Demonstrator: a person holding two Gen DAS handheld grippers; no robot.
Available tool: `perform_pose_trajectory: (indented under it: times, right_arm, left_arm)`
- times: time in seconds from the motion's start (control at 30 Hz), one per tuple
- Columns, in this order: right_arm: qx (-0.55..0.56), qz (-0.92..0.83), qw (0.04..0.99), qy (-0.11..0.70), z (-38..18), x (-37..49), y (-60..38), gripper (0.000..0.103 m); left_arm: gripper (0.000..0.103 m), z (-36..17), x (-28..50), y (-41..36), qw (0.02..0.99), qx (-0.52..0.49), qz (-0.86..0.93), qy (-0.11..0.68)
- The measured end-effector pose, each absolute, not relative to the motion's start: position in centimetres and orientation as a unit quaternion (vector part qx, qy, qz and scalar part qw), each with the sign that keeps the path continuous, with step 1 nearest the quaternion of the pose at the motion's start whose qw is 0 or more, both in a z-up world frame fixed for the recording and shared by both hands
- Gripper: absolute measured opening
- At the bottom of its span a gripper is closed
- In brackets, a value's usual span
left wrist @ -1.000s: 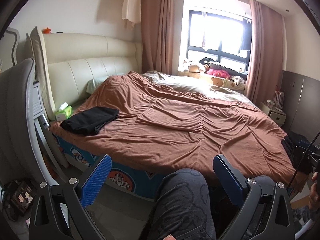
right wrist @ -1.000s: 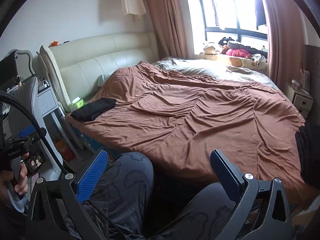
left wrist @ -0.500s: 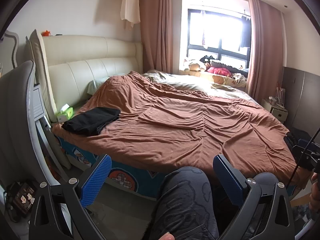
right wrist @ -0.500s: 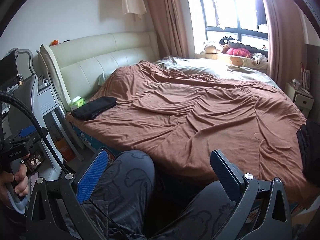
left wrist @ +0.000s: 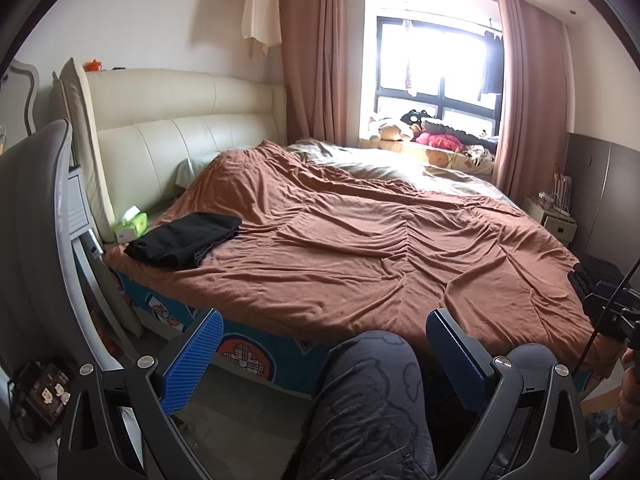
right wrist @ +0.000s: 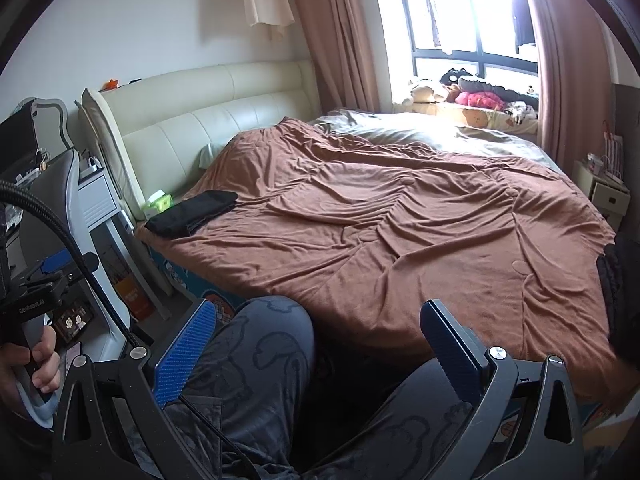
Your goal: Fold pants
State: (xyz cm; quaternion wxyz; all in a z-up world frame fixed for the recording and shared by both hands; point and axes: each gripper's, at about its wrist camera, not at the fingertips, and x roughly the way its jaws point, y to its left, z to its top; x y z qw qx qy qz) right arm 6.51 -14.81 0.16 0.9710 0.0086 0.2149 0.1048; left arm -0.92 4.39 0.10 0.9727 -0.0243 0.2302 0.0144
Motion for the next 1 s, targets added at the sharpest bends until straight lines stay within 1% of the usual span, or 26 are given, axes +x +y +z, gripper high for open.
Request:
perform_pose_trajectory:
  times: [1.0]
  right_arm:
    - [0.010,0.102,0.970,0.219,0.06,6.31,-14.67,0.103]
  left_arm:
    - [0.102,-0.22,-1.04,4.19,0.973,-0.020,0.014,0.232]
